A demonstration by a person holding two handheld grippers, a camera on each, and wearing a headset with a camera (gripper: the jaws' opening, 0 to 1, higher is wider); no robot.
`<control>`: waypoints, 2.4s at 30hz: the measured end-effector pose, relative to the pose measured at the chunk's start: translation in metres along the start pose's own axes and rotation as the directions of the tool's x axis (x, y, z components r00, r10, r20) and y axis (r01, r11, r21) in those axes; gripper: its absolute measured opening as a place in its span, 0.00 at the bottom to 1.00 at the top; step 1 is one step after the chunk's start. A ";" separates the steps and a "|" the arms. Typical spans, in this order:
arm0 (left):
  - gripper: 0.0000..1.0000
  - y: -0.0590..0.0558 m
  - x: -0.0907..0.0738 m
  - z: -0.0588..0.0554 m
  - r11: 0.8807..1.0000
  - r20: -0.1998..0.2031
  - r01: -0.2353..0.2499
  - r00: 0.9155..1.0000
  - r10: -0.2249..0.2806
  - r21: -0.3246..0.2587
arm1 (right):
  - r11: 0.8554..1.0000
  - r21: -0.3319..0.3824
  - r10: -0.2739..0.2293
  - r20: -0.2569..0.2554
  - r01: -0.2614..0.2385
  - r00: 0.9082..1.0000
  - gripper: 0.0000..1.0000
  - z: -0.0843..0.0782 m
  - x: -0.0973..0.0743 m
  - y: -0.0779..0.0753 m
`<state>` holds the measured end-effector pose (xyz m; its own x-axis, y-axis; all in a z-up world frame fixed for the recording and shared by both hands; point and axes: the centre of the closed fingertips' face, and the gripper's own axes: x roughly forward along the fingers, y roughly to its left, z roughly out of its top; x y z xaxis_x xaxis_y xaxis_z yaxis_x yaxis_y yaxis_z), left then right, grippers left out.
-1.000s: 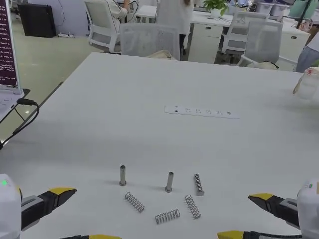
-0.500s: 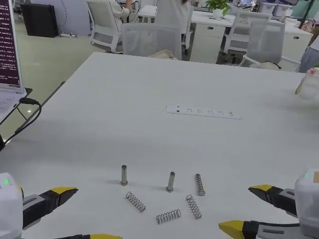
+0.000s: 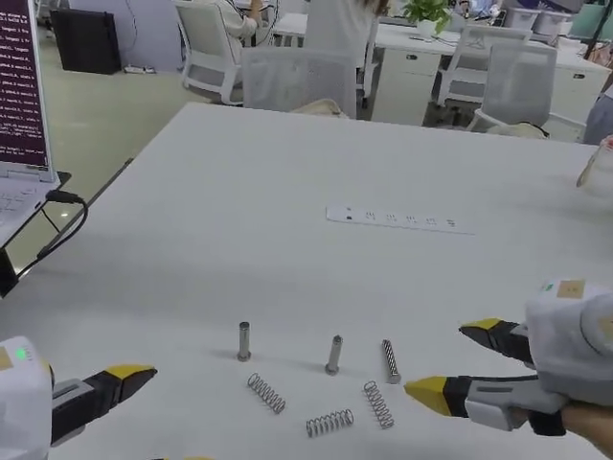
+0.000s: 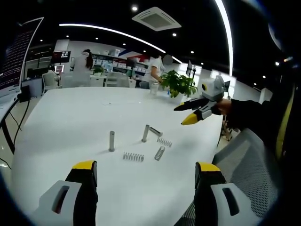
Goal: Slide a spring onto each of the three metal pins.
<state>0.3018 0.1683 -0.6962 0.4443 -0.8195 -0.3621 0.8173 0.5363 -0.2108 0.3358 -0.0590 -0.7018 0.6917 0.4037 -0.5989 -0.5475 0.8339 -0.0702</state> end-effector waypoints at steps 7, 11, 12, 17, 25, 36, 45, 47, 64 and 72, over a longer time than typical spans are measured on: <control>0.82 0.000 0.000 0.000 1.000 -0.005 0.001 1.000 -0.001 0.003 | 1.000 0.014 -0.016 -0.028 0.016 0.999 0.61 0.002 0.016 -0.014; 0.82 0.000 0.000 0.000 1.000 -0.005 0.001 1.000 -0.001 0.003 | 0.998 0.050 -0.027 -0.046 0.030 0.999 0.60 -0.002 0.026 -0.023; 0.82 0.000 0.000 0.000 1.000 -0.004 0.000 1.000 0.000 0.004 | 0.998 0.059 -0.029 -0.049 0.031 0.998 0.59 -0.002 0.029 -0.024; 0.82 0.001 0.000 -0.001 1.000 -0.008 -0.002 1.000 0.002 0.003 | 0.996 0.081 -0.040 -0.066 0.046 0.997 0.57 -0.004 0.040 -0.030; 0.82 0.002 0.000 -0.002 1.000 -0.011 -0.004 1.000 0.004 0.003 | 0.993 0.109 -0.045 -0.094 0.055 0.995 0.52 -0.003 0.058 -0.035; 0.81 0.003 0.000 -0.002 1.000 -0.008 -0.005 1.000 0.005 -0.001 | 0.991 0.116 -0.052 -0.171 0.072 0.984 0.43 -0.013 0.083 -0.034; 0.80 0.002 0.000 -0.003 1.000 -0.013 -0.004 1.000 0.004 -0.001 | 0.988 0.136 -0.041 -0.230 0.074 0.972 0.31 -0.026 0.095 -0.031; 0.80 0.002 0.000 -0.003 1.000 -0.014 -0.004 1.000 0.004 -0.001 | 0.988 0.136 -0.038 -0.236 0.072 0.971 0.29 -0.027 0.096 -0.030; 0.79 0.001 0.000 -0.001 1.000 -0.006 -0.006 1.000 0.006 -0.009 | 0.995 0.073 -0.043 -0.329 0.071 0.943 0.14 -0.038 0.109 -0.031; 0.79 0.002 0.000 -0.002 1.000 -0.007 -0.005 1.000 0.005 -0.011 | 0.998 0.032 -0.046 -0.338 0.060 0.940 0.10 -0.034 0.109 -0.032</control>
<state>0.3031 0.1702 -0.6980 0.4462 -0.8152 -0.3693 0.8108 0.5429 -0.2187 0.4128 -0.0545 -0.7925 0.5163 0.2145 -0.8291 -0.4896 0.8682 -0.0803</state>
